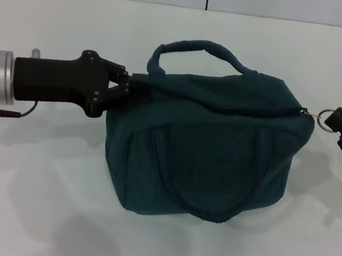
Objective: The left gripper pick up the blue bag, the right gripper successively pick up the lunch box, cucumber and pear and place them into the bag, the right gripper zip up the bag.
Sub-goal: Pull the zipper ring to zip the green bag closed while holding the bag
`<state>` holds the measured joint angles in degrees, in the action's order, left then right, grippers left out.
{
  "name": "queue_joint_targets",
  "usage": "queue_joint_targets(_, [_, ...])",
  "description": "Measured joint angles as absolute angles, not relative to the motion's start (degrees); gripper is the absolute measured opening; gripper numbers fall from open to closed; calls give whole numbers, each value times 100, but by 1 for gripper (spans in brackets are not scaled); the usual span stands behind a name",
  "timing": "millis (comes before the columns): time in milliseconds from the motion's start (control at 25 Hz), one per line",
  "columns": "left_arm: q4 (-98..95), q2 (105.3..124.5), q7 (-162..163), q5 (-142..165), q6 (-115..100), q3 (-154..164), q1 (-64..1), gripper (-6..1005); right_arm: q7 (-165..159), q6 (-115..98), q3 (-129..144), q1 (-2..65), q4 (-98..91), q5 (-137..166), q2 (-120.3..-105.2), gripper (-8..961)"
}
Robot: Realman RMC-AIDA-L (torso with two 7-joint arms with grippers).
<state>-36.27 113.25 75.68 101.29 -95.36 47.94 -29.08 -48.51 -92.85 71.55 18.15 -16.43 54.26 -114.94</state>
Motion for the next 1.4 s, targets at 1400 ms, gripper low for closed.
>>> queue_joint_targets(1400, [-3647,11341,7524,10136,-9486,4750,-2849,50,-4862,-8710,6707,1761,-1640,5980,-11466,14])
